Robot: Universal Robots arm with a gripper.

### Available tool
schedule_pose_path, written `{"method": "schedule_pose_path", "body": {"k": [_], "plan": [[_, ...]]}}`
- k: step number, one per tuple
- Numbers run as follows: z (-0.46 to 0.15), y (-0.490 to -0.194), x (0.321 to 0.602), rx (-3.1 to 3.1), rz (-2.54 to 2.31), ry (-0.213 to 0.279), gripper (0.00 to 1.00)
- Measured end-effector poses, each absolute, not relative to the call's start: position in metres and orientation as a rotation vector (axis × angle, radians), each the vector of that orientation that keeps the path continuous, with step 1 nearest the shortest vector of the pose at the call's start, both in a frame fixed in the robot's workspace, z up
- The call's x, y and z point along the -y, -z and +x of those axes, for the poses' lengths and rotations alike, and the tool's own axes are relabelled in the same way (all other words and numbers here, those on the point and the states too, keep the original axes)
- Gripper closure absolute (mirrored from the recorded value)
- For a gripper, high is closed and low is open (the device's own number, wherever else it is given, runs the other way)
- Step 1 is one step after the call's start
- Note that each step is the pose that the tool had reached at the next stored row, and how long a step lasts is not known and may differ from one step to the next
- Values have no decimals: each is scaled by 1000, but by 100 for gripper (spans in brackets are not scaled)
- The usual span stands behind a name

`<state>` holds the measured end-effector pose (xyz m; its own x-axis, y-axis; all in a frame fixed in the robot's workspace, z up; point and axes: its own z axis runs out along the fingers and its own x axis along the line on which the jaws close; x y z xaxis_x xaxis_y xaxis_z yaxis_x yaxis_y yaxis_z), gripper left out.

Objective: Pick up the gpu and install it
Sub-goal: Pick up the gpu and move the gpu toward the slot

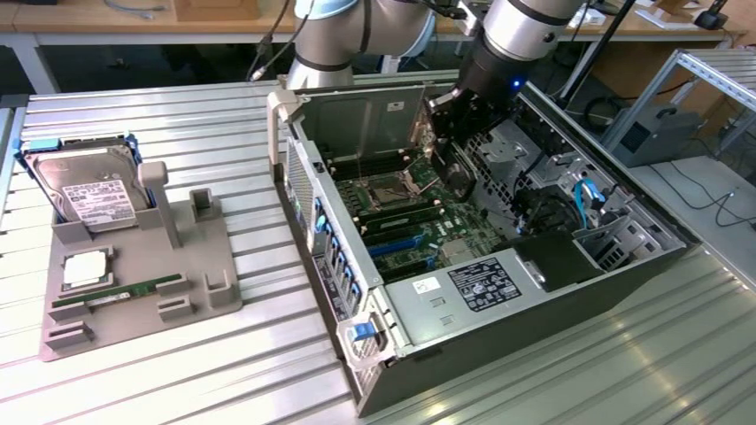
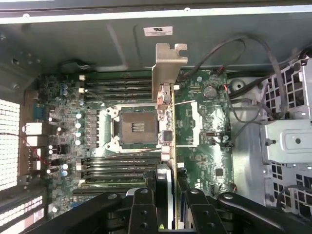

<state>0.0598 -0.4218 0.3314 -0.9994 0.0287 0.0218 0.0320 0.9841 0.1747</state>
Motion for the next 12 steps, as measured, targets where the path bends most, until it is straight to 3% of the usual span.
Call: {"method": "schedule_pose_path", "body": {"k": [12], "plan": [[66, -331, 422, 3105, -48, 274, 72]]}}
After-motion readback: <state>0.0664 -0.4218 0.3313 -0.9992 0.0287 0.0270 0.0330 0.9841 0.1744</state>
